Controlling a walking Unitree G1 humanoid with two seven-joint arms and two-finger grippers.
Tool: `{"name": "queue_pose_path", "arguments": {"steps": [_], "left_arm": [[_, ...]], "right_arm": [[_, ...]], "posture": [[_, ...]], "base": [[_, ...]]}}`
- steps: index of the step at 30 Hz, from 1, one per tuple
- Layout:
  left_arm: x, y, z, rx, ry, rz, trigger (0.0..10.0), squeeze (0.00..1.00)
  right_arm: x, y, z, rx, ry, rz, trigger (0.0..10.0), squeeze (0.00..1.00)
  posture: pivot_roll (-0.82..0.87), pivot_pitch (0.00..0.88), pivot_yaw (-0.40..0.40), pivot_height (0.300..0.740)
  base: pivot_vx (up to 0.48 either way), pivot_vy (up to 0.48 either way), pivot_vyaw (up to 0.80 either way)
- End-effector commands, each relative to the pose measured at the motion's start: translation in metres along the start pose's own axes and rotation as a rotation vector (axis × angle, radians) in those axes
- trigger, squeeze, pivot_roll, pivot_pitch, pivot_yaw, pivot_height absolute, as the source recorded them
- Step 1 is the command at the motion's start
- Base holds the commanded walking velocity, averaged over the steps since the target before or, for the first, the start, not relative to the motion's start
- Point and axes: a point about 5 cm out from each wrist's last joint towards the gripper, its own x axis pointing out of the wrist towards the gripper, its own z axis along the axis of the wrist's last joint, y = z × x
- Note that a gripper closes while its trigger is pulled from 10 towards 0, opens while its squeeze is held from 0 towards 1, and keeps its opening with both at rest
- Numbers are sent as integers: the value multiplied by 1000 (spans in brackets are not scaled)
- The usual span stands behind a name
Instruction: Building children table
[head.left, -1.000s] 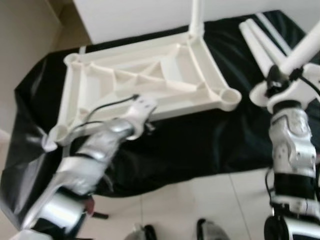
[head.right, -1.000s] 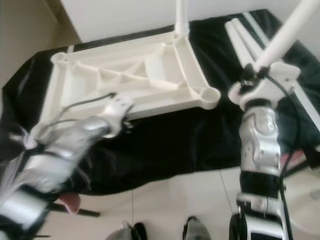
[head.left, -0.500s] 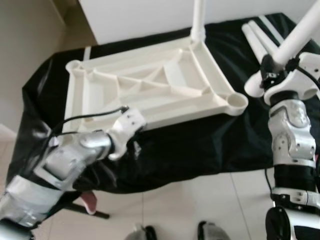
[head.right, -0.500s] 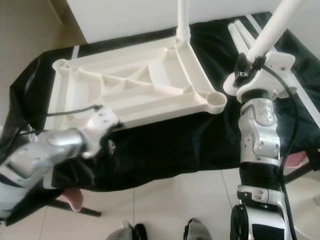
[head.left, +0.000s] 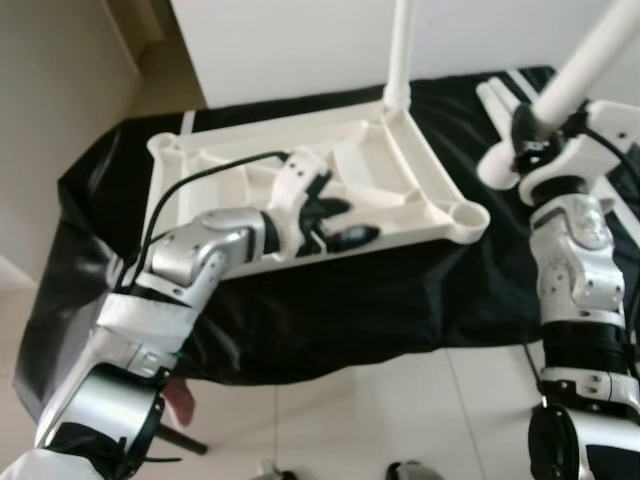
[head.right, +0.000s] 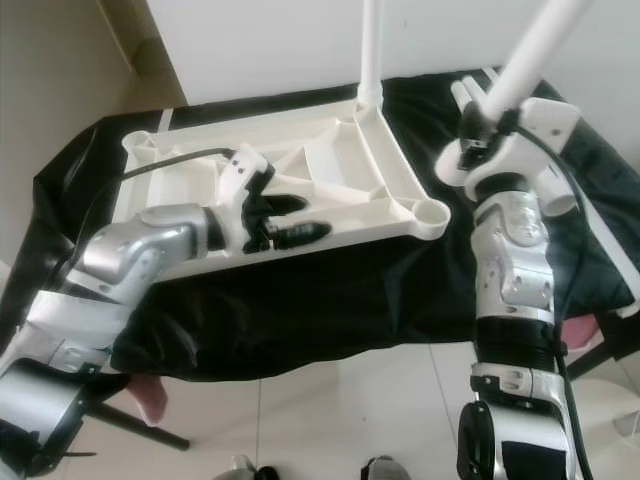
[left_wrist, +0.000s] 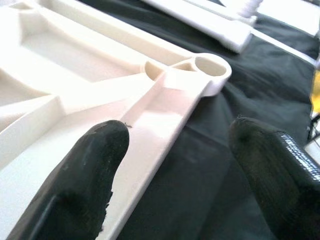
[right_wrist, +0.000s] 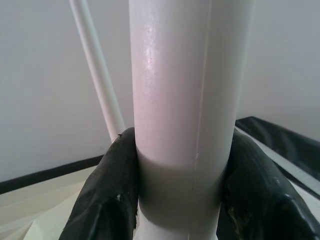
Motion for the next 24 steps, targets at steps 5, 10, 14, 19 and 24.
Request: {"name": "queue_pose_path", "arguments": {"steps": [5, 10, 14, 19, 24], "left_arm": [[7, 31, 7, -93, -74, 242, 10000, 0], [14, 45, -4, -130, -47, 445, 10000, 0], [20, 43, -11, -105, -15, 481, 10000, 0], [39, 34, -22, -82, 31, 531, 10000, 0], [58, 21, -16, -82, 18, 522, 10000, 0]], "right_arm": [[-5, 7, 1, 21, -16, 19, 10000, 0], [-10, 9, 1, 27, -25, 33, 10000, 0], [-13, 9, 2, 25, -27, 33, 10000, 0], [-19, 9, 2, 22, -23, 31, 10000, 0], [-21, 8, 2, 19, -17, 25, 10000, 0]], "posture": [[-106, 88, 66, 740], [-109, 104, 73, 740], [-111, 133, 80, 740], [-110, 170, 89, 740], [-108, 195, 94, 740]], "base": [[0, 0, 0], [0, 0, 0], [0, 0, 0], [0, 0, 0], [0, 0, 0]]}}
